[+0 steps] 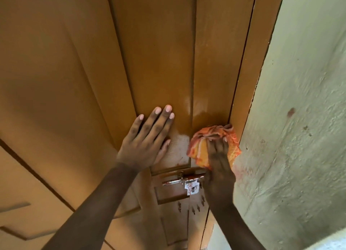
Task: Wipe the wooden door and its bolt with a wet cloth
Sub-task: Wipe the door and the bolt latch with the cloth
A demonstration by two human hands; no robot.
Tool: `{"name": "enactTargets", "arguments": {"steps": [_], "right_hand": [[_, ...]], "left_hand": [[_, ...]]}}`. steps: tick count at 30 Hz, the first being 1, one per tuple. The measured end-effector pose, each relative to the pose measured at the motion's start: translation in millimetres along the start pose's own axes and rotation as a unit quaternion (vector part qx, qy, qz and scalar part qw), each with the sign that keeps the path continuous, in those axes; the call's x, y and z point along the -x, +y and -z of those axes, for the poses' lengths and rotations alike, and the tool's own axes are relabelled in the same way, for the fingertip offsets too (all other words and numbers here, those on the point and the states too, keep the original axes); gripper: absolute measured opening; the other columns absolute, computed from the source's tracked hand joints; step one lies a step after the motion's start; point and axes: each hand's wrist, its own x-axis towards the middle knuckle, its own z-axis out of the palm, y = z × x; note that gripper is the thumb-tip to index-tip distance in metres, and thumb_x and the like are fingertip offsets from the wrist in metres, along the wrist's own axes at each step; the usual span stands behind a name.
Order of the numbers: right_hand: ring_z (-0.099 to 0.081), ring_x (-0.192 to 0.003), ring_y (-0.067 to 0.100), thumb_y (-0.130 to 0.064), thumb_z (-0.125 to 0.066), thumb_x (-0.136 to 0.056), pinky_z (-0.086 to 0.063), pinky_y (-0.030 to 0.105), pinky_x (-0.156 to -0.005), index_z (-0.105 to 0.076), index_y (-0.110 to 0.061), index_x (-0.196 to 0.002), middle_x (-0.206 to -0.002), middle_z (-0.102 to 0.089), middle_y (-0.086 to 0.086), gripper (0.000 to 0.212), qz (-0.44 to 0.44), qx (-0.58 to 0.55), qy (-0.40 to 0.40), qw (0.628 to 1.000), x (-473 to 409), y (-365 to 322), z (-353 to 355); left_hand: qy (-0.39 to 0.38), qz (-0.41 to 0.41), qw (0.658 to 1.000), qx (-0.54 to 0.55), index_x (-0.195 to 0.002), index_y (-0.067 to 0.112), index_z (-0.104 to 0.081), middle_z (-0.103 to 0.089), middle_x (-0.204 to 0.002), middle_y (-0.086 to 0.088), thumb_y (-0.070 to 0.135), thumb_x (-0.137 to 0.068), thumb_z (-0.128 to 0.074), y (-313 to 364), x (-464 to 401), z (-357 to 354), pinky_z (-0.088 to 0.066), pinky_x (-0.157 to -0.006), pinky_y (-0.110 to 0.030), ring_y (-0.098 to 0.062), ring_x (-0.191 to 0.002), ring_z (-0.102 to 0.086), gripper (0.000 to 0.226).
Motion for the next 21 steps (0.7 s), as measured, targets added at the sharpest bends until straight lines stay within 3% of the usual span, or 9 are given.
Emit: {"name": "enactTargets", "arguments": {"steps": [2, 4, 7, 9, 12, 14, 15, 18, 21], "right_hand": [[-0.065, -0.121, 0.044, -0.027, -0.052, -0.104, -0.064, 0.042, -0.083, -0.048, -0.015, -0.147, -0.136, -0.065, 0.02, 0.045, -0.066, -0.047, 0.053, 0.995, -8, -1, 11], [-0.07, -0.112, 0.038, -0.003, -0.063, -0.096, -0.059, 0.023, -0.089, -0.057, -0.006, -0.141, -0.13, -0.069, 0.018, 0.045, -0.139, -0.081, 0.102, 0.982, -25, -13, 8], [-0.038, -0.147, 0.039, -0.002, -0.051, -0.096, -0.052, 0.051, -0.106, -0.048, -0.005, -0.15, -0.156, -0.047, 0.014, 0.053, -0.092, -0.047, 0.058, 0.993, -31, -37, -2], [-0.024, -0.153, 0.039, -0.003, -0.052, -0.095, -0.055, 0.057, -0.099, -0.042, -0.009, -0.153, -0.161, -0.039, 0.012, 0.06, -0.007, 0.01, 0.012, 1.0, -15, -30, -2], [-0.05, -0.138, 0.044, 0.002, -0.059, -0.091, -0.064, 0.048, -0.081, -0.04, -0.016, -0.152, -0.155, -0.048, 0.012, 0.067, -0.002, 0.004, 0.012, 1.0, 0, -8, 8], [-0.072, -0.102, 0.042, 0.001, -0.056, -0.094, -0.064, 0.046, -0.07, -0.047, -0.012, -0.149, -0.129, -0.069, 0.018, 0.057, -0.112, -0.052, 0.083, 0.989, -11, -12, 8], [-0.073, -0.1, 0.041, 0.005, -0.057, -0.093, -0.064, 0.047, -0.075, -0.049, -0.009, -0.148, -0.124, -0.072, 0.018, 0.057, -0.169, -0.075, 0.106, 0.977, -21, -19, 4], [-0.043, -0.144, 0.042, 0.0, -0.054, -0.097, -0.049, 0.061, -0.106, -0.044, -0.006, -0.152, -0.152, -0.051, 0.019, 0.057, -0.145, -0.06, 0.08, 0.984, -29, -38, -10], [-0.028, -0.152, 0.04, -0.006, -0.055, -0.099, -0.06, 0.054, -0.09, -0.039, -0.01, -0.154, -0.16, -0.04, 0.016, 0.057, -0.001, 0.003, 0.02, 1.0, -5, -20, -7]], "left_hand": [[0.008, 0.002, 1.0, -0.001, -0.164, 0.009, -0.032, -0.03, -0.17, -0.012, 0.051, -0.104, -0.047, 0, 0, 1, -0.02, -0.125, -0.047, -0.027, -0.157, -0.028, 0.075], [0.012, 0.004, 1.0, 0.003, -0.164, 0.009, -0.033, -0.031, -0.169, -0.012, 0.051, -0.104, -0.047, -1, 0, 1, -0.025, -0.124, -0.047, -0.027, -0.156, -0.029, 0.075], [0.013, 0.002, 1.0, 0.009, -0.164, 0.009, -0.034, -0.033, -0.169, -0.011, 0.052, -0.103, -0.048, 0, 0, 1, -0.029, -0.122, -0.047, -0.028, -0.157, -0.031, 0.075], [0.014, 0.004, 1.0, 0.012, -0.164, 0.009, -0.034, -0.033, -0.169, -0.011, 0.051, -0.103, -0.048, 0, 0, 1, -0.029, -0.122, -0.047, -0.028, -0.156, -0.033, 0.075], [0.016, 0.004, 1.0, 0.008, -0.164, 0.009, -0.033, -0.032, -0.169, -0.012, 0.05, -0.103, -0.048, 0, 1, 1, -0.028, -0.122, -0.046, -0.028, -0.155, -0.033, 0.075], [0.017, 0.002, 1.0, 0.002, -0.164, 0.009, -0.033, -0.032, -0.17, -0.012, 0.05, -0.103, -0.048, -1, 1, 1, -0.028, -0.122, -0.046, -0.028, -0.156, -0.032, 0.075], [0.018, 0.004, 1.0, 0.004, -0.164, 0.009, -0.032, -0.031, -0.17, -0.012, 0.05, -0.104, -0.048, -1, 1, 1, -0.028, -0.122, -0.046, -0.028, -0.156, -0.032, 0.075], [0.018, 0.004, 1.0, 0.004, -0.164, 0.009, -0.033, -0.032, -0.17, -0.011, 0.05, -0.104, -0.047, 0, 2, 1, -0.027, -0.123, -0.046, -0.028, -0.156, -0.032, 0.074], [0.019, 0.008, 1.0, 0.007, -0.164, 0.01, -0.034, -0.033, -0.169, -0.011, 0.049, -0.104, -0.047, 0, 2, 0, -0.024, -0.125, -0.046, -0.027, -0.156, -0.032, 0.073]]}}
